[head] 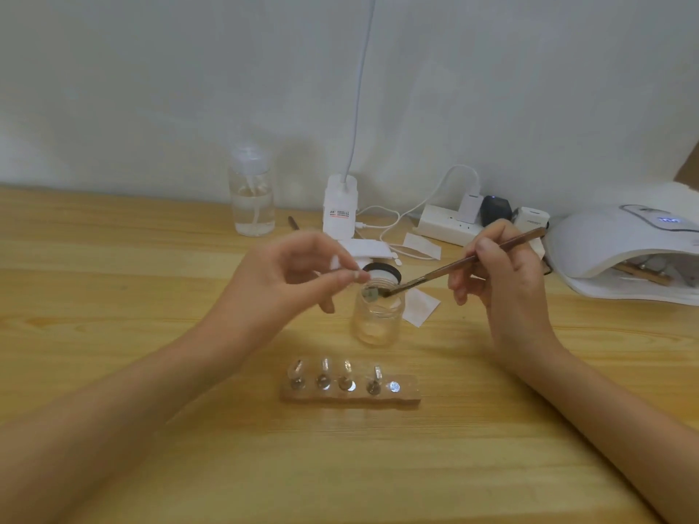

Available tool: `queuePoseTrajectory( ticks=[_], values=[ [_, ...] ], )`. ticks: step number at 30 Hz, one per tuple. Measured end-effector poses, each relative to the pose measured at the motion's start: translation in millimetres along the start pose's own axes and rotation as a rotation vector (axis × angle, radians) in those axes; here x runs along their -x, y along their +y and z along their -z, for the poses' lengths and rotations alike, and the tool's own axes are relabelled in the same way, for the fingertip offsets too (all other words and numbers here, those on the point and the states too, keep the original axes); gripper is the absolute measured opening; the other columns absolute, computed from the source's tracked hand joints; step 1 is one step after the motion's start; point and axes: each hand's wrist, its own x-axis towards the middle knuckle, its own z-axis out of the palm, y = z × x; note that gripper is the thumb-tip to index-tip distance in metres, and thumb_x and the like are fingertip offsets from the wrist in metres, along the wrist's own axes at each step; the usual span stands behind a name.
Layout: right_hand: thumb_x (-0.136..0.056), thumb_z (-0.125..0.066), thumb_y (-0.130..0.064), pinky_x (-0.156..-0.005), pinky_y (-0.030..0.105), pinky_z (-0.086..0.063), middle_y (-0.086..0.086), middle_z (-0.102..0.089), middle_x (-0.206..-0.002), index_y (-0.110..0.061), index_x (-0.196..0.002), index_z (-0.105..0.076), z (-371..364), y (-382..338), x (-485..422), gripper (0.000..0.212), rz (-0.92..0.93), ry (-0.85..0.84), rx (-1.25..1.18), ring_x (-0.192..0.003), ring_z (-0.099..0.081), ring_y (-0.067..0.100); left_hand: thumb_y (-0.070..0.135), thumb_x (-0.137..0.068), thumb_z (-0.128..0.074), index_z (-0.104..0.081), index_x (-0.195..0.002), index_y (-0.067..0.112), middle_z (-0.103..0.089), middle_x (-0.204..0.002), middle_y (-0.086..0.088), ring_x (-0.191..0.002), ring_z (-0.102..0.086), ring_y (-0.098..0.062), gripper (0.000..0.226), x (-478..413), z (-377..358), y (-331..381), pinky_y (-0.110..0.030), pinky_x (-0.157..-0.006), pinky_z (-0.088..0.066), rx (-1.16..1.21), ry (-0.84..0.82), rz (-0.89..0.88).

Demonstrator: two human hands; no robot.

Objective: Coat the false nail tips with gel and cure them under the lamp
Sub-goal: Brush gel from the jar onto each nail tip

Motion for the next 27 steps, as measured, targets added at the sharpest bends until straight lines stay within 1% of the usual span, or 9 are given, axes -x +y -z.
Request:
queuePoseTrajectory(
  ticks=[3, 5, 7, 10, 15, 20, 23, 25, 27],
  values=[
    [-0.1, -0.046, -0.019, -0.049, 0.024, -0.049, 0.004, -0.062, -0.064, -0.017, -0.085, -0.05, -11.4, -7.7, 2.1, 0.016, 0.096, -0.15, 0.176, -0.055, -0.059, 0.018, 0.035, -0.073, -0.072, -0.07, -0.09, 0.017, -0.077, -0.09, 0.003, -0.054, -0.057, -0.004, 0.025, 0.5, 3.4, -19.7, -0.009, -0.056, -0.044, 0.028, 0.036, 0.081],
    [-0.098, -0.048, -0.026, -0.048, 0.025, -0.048, 0.006, -0.063, -0.066, -0.018, -0.086, -0.051, -19.2, -10.9, 3.4, 0.014, 0.118, -0.221, 0.267, -0.056, -0.059, 0.017, 0.038, -0.071, -0.072, -0.071, -0.091, 0.019, -0.076, -0.087, 0.003, -0.054, -0.055, -0.004, 0.028, 0.3, 2.2, -27.0, -0.01, -0.056, -0.045, 0.032, 0.039, 0.096],
    [-0.098, -0.05, -0.028, -0.048, 0.025, -0.048, 0.006, -0.063, -0.067, -0.019, -0.087, -0.052, -24.4, -11.2, 4.9, 0.014, 0.117, -0.257, 0.319, -0.057, -0.06, 0.014, 0.037, -0.072, -0.073, -0.072, -0.09, 0.018, -0.074, -0.081, 0.004, -0.055, -0.054, -0.004, 0.026, -0.5, 0.6, -29.7, -0.011, -0.056, -0.045, 0.03, 0.022, 0.086],
    [-0.103, -0.048, -0.018, -0.048, 0.027, -0.049, 0.005, -0.063, -0.067, -0.015, -0.088, -0.052, -25.5, -9.0, 6.3, 0.015, 0.087, -0.256, 0.333, -0.057, -0.059, 0.015, 0.033, -0.072, -0.075, -0.074, -0.087, 0.016, -0.072, -0.075, 0.006, -0.057, -0.054, -0.002, 0.023, -0.6, -0.1, -31.1, -0.013, -0.055, -0.045, 0.043, 0.006, 0.073],
    [-0.103, -0.047, -0.016, -0.046, 0.025, -0.048, 0.003, -0.062, -0.065, -0.016, -0.086, -0.051, -21.3, -9.3, 5.3, 0.018, 0.041, -0.137, 0.193, -0.057, -0.059, 0.022, 0.035, -0.07, -0.074, -0.076, -0.082, 0.022, -0.073, -0.076, 0.005, -0.056, -0.054, -0.003, 0.018, -1.0, 2.0, -32.2, -0.011, -0.052, -0.043, 0.071, 0.041, 0.089],
    [-0.103, -0.047, -0.02, -0.045, 0.023, -0.046, 0.001, -0.061, -0.062, -0.014, -0.086, -0.051, -13.8, -5.0, 6.0, 0.019, -0.074, 0.047, 0.039, -0.056, -0.057, 0.014, 0.025, -0.078, -0.076, -0.077, -0.083, 0.026, -0.073, -0.081, 0.008, -0.058, -0.058, -0.003, 0.005, -4.7, 2.6, -31.6, -0.013, -0.05, -0.043, 0.084, 0.086, 0.128],
    [-0.103, -0.047, -0.019, -0.044, 0.021, -0.044, 0.0, -0.06, -0.06, -0.014, -0.084, -0.051, -12.1, 0.3, 6.5, 0.02, -0.206, 0.123, -0.082, -0.054, -0.055, 0.011, 0.017, -0.081, -0.077, -0.076, -0.082, 0.025, -0.072, -0.079, 0.014, -0.057, -0.055, -0.003, 0.009, -4.0, -0.8, -32.8, -0.009, -0.051, -0.041, 0.079, 0.134, 0.108],
    [-0.102, -0.049, -0.02, -0.043, 0.02, -0.043, 0.0, -0.059, -0.059, -0.014, -0.083, -0.051, -11.7, 2.7, 7.7, 0.021, -0.284, 0.156, -0.143, -0.053, -0.054, 0.01, 0.016, -0.081, -0.077, -0.075, -0.078, 0.028, -0.068, -0.069, 0.02, -0.058, -0.053, -0.004, 0.012, -2.6, -3.5, -32.5, -0.005, -0.052, -0.039, 0.047, 0.135, 0.097],
    [-0.102, -0.05, -0.022, -0.043, 0.019, -0.043, -0.001, -0.059, -0.059, -0.015, -0.083, -0.053, -12.1, 3.8, 8.5, 0.021, -0.325, 0.165, -0.169, -0.052, -0.054, 0.009, 0.016, -0.081, -0.078, -0.074, -0.075, 0.031, -0.068, -0.07, 0.021, -0.057, -0.053, -0.006, 0.016, -2.0, -5.0, -31.7, -0.005, -0.051, -0.04, 0.023, 0.119, 0.084]
  ],
)
